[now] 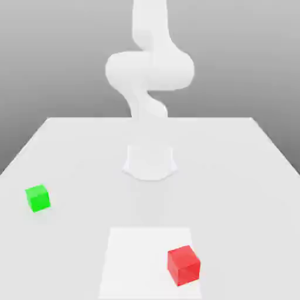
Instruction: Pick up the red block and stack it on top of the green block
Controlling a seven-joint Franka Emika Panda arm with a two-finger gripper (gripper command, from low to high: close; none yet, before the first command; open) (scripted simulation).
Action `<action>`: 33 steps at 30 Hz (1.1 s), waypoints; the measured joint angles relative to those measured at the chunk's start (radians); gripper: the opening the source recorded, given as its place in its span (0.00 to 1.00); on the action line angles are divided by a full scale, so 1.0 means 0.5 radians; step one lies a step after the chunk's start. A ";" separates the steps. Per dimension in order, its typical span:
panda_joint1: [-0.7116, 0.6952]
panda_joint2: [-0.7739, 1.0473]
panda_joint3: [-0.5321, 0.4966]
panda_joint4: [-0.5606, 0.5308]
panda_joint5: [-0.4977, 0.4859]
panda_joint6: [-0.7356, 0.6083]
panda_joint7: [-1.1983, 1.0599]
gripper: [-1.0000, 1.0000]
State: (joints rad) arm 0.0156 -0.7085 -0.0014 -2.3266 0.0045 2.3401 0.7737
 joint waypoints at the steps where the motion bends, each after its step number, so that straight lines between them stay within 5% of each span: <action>1: 0.016 0.079 -0.003 -0.023 0.003 0.036 -0.023 0.50; 22: 0.229 1.607 0.041 -0.473 -0.008 0.719 -0.408 0.50; 28: 0.240 2.042 0.033 -0.450 -0.044 1.048 -0.407 0.50; 29: 0.242 2.085 0.031 -0.444 -0.045 1.086 -0.406 0.00; 33: 0.242 2.085 0.031 -0.444 -0.048 1.085 -0.404 0.00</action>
State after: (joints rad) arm 0.1364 0.3342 0.0143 -2.5485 -0.0193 2.8824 0.5719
